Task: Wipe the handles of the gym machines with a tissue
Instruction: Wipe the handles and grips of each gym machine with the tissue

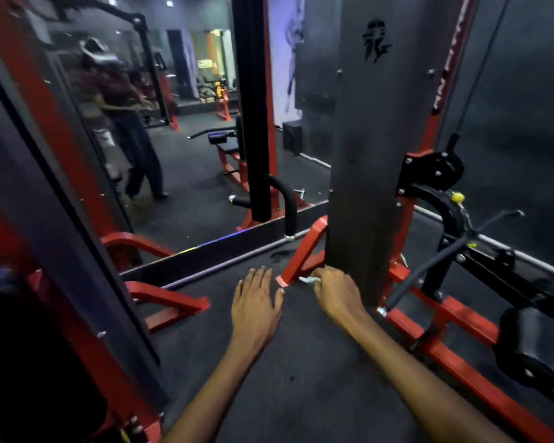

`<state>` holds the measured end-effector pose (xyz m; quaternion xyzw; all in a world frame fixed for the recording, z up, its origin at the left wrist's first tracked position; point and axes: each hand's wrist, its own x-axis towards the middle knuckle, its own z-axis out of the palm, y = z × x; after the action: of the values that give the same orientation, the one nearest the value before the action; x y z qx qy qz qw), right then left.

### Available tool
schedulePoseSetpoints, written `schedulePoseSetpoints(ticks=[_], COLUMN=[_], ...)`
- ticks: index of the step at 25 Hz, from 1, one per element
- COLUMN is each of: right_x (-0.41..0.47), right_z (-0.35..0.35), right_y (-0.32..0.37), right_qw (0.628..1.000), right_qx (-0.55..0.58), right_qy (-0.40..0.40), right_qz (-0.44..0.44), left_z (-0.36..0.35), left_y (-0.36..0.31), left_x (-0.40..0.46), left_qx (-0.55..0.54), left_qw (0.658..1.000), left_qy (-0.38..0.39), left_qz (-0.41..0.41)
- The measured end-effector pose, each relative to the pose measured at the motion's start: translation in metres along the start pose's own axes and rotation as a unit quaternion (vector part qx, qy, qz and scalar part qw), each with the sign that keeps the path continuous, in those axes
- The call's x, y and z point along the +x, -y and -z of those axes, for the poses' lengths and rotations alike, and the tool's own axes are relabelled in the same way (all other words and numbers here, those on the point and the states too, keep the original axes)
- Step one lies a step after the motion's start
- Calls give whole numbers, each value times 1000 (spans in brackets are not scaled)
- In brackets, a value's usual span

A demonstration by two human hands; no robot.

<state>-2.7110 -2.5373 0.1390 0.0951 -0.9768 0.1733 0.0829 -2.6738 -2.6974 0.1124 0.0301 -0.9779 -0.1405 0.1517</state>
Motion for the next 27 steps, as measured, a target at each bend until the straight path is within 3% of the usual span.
schedulePoseSetpoints(ticks=[3,6,8,11,16,19,23,27], right_x=[69,126,170,225,303,356,386,356], right_z=[0,-5,-9,-21,-22,-18,-29,-32], right_y=[-23,-30,-34,-37,-21,7,32,-7], right_qw=[998,994,990,978,954,941,929,917], right_qx=[60,108,139,196,229,219,148,134], right_qy=[19,15,-4,-54,-164,-184,-74,-138], right_qz=[8,18,25,45,101,183,331,350], left_z=[0,6,17,31,45,39,28,17], left_y=[-8,-5,2,14,38,54,67,72], left_x=[74,146,206,293,406,434,447,461], left_qx=[-7,21,50,104,225,242,234,186], left_qw=[997,981,971,956,890,865,838,834], left_qy=[-79,-192,-221,-242,-324,-355,-395,-420], left_qz=[12,-32,-71,-131,-230,-259,-296,-305])
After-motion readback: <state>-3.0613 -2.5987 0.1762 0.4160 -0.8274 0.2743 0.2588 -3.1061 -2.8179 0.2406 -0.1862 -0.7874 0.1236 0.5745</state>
